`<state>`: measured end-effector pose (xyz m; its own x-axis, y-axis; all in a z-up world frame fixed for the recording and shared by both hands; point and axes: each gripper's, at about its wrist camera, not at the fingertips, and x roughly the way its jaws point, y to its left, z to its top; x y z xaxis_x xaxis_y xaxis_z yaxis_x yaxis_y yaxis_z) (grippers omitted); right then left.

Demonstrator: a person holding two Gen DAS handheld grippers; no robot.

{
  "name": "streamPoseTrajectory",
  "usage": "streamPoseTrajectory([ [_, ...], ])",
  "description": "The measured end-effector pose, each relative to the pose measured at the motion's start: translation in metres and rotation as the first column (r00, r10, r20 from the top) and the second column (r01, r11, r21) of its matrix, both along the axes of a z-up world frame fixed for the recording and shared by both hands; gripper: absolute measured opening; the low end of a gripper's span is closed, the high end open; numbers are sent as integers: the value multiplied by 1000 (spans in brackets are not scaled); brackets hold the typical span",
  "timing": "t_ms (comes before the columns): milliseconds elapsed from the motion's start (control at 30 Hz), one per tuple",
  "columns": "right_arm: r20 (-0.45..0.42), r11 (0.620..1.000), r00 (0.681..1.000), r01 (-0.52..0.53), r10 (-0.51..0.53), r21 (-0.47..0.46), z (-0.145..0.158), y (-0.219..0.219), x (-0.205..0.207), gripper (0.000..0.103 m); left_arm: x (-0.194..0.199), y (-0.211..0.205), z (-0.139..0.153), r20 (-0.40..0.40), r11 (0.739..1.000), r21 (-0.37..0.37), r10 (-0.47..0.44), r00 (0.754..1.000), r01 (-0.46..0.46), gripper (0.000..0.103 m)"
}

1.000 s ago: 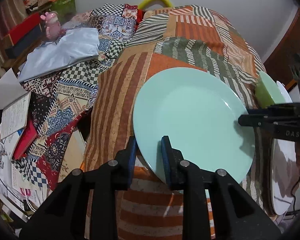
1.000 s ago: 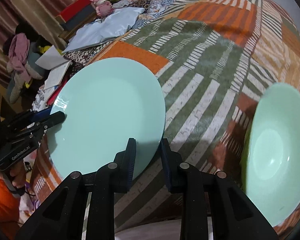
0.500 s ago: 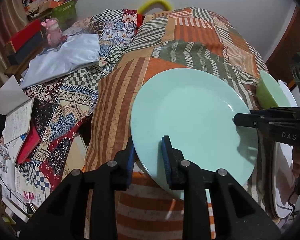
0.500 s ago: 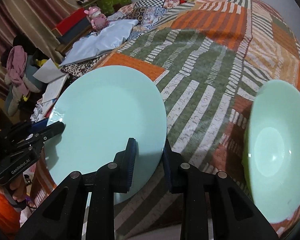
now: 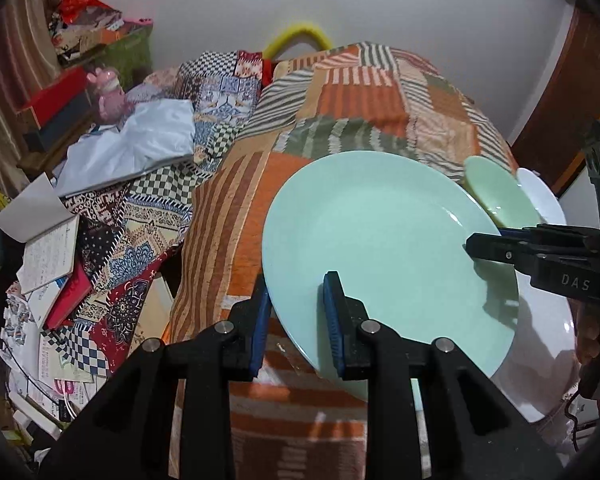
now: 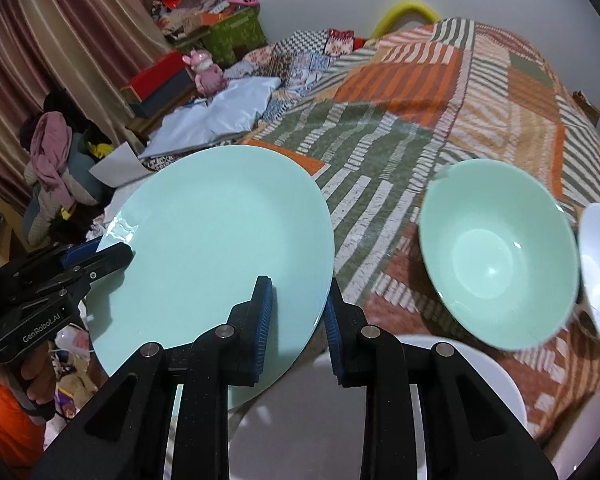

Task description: Organize plates and bowls

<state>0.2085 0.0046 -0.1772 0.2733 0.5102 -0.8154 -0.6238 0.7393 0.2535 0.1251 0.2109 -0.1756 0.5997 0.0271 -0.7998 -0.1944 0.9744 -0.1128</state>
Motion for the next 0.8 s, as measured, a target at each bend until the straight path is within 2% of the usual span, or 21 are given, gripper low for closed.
streamPoseTrajectory([
  [400,49,996,997,58,-61,67,24,-52,-29,24,-30,-48,34,66,999,4,-43,997,43,24],
  [800,66,987,989,126,-133,99,27,-99,-50,24,-41,-92,44,96,995,-5,-101,990,102,24],
])
